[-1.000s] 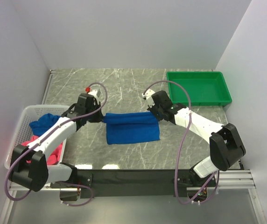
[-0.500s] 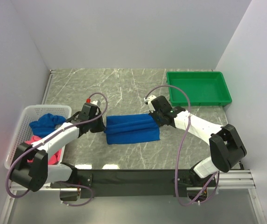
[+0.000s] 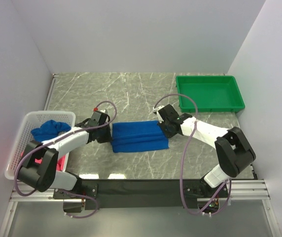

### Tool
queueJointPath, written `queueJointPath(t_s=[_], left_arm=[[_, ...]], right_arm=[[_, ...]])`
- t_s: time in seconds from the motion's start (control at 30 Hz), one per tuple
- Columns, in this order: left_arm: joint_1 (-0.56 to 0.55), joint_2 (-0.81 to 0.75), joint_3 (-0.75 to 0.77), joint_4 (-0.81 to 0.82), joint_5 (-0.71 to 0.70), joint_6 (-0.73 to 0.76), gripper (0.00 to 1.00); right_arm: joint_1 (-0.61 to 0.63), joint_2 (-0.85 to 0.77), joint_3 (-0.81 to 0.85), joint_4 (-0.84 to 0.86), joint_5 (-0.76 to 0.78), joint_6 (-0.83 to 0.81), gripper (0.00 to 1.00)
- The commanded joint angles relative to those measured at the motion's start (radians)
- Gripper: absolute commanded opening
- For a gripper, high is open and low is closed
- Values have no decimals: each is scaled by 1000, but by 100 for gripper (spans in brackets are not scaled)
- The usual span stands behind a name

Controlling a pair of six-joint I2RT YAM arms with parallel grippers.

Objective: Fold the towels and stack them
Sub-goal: Fold the towel

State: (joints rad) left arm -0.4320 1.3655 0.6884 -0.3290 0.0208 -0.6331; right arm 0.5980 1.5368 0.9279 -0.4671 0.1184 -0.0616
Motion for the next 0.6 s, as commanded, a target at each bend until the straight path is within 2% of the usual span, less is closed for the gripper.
queueJointPath(t_s=[0.0,0.33,0.57], left_arm=[[3,27,29,-33,-102,-16,1],[6,149,141,-67,-168,-4,1],[7,57,181,-120,-202,26,1]], right_arm=[[0,26,-11,-18,26,28,0],[-1,117,58,21,70,32,0],[-1,36,86,-34,127,49,0]])
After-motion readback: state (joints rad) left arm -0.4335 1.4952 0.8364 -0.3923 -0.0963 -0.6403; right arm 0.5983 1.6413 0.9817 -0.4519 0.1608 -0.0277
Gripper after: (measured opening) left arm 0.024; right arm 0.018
